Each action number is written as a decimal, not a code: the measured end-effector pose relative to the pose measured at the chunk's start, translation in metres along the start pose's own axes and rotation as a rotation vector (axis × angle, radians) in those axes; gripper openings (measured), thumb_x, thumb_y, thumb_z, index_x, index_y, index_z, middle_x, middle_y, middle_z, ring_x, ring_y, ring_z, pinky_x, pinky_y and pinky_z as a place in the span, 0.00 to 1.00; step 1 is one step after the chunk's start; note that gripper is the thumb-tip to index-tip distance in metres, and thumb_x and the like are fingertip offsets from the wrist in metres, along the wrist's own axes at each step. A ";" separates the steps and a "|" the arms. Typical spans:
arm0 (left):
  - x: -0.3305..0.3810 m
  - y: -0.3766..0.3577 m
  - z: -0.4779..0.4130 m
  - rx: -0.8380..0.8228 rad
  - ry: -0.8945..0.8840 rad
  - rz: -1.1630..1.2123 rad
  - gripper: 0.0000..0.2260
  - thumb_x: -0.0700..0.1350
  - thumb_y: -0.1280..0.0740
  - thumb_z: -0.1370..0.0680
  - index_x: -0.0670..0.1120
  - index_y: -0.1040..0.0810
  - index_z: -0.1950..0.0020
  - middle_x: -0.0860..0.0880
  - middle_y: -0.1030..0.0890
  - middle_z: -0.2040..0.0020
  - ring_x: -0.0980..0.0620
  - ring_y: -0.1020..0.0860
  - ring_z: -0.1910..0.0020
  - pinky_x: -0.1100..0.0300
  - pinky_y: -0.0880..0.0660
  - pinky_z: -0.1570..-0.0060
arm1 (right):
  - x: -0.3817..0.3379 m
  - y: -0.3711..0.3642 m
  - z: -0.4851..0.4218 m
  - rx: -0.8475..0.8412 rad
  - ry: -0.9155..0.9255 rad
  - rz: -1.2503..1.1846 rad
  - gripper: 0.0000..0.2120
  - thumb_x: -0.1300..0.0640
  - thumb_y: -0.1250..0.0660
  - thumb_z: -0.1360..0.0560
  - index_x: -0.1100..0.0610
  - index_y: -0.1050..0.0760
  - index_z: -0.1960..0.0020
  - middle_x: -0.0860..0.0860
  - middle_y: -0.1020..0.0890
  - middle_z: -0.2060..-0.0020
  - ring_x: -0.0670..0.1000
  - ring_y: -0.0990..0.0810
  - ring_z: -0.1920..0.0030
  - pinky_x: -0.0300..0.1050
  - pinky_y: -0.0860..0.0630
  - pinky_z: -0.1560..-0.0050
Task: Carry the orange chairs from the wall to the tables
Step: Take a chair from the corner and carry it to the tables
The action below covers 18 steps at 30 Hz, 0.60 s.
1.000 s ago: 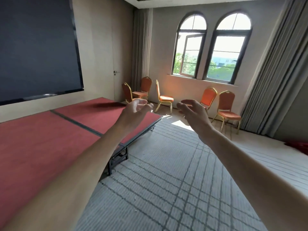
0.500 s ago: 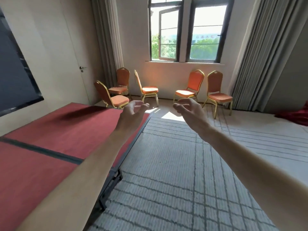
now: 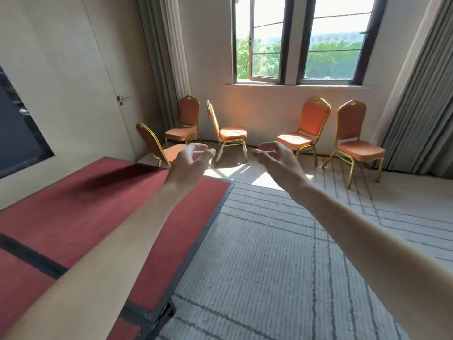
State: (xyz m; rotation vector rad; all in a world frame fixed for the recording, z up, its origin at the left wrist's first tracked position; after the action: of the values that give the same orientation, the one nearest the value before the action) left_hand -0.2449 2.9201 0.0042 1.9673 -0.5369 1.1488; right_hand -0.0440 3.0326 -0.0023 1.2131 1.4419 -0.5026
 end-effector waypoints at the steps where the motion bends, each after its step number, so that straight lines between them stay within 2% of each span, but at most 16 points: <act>1: -0.005 -0.009 -0.028 0.011 0.009 0.003 0.17 0.57 0.35 0.21 0.50 0.23 0.36 0.51 0.19 0.42 0.59 0.22 0.46 0.62 0.29 0.57 | 0.009 -0.003 -0.027 -0.020 0.005 0.013 0.16 0.42 0.31 0.25 0.48 0.24 0.41 0.45 0.16 0.49 0.44 0.20 0.46 0.46 0.24 0.42; 8: -0.064 -0.090 -0.196 -0.005 0.072 0.063 0.17 0.57 0.35 0.21 0.50 0.24 0.35 0.52 0.21 0.40 0.53 0.24 0.42 0.63 0.31 0.57 | 0.082 -0.011 -0.199 -0.078 -0.007 0.057 0.18 0.44 0.31 0.24 0.49 0.25 0.38 0.44 0.17 0.48 0.40 0.21 0.47 0.39 0.27 0.49; 11: -0.097 -0.132 -0.291 -0.010 0.091 0.091 0.17 0.57 0.35 0.21 0.50 0.24 0.35 0.52 0.21 0.40 0.53 0.24 0.43 0.64 0.32 0.57 | 0.123 -0.010 -0.291 -0.085 -0.001 0.092 0.18 0.45 0.31 0.24 0.50 0.25 0.36 0.43 0.18 0.49 0.37 0.22 0.49 0.36 0.28 0.53; 14: -0.114 -0.174 -0.383 -0.040 0.096 0.107 0.16 0.57 0.35 0.21 0.51 0.23 0.37 0.51 0.20 0.42 0.53 0.22 0.45 0.61 0.30 0.57 | 0.151 0.000 -0.378 -0.087 -0.014 0.127 0.17 0.46 0.31 0.23 0.50 0.25 0.37 0.38 0.19 0.54 0.33 0.22 0.54 0.34 0.28 0.55; 16: -0.117 -0.201 -0.436 -0.058 0.107 0.115 0.16 0.57 0.35 0.21 0.51 0.23 0.37 0.52 0.20 0.44 0.58 0.23 0.49 0.61 0.30 0.57 | 0.166 0.009 -0.432 -0.079 -0.025 0.121 0.15 0.48 0.31 0.22 0.51 0.25 0.38 0.37 0.20 0.56 0.30 0.22 0.58 0.28 0.29 0.59; 18: -0.118 -0.232 -0.494 -0.082 0.117 0.107 0.15 0.56 0.35 0.21 0.51 0.23 0.37 0.54 0.20 0.45 0.64 0.25 0.52 0.64 0.31 0.57 | 0.184 0.021 -0.490 -0.075 -0.029 0.143 0.16 0.48 0.31 0.22 0.52 0.25 0.38 0.38 0.20 0.55 0.32 0.21 0.55 0.29 0.29 0.57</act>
State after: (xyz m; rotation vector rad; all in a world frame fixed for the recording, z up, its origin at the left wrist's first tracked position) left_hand -0.4104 3.4504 -0.0518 1.8075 -0.6239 1.2796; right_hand -0.2257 3.5236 -0.0254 1.2335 1.3269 -0.3635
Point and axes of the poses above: each hand's wrist, its own z-axis away from the middle knuckle, its own y-axis out of the back of the hand, x = y × z, the point moved 2 cm from there along -z, towards the middle knuckle
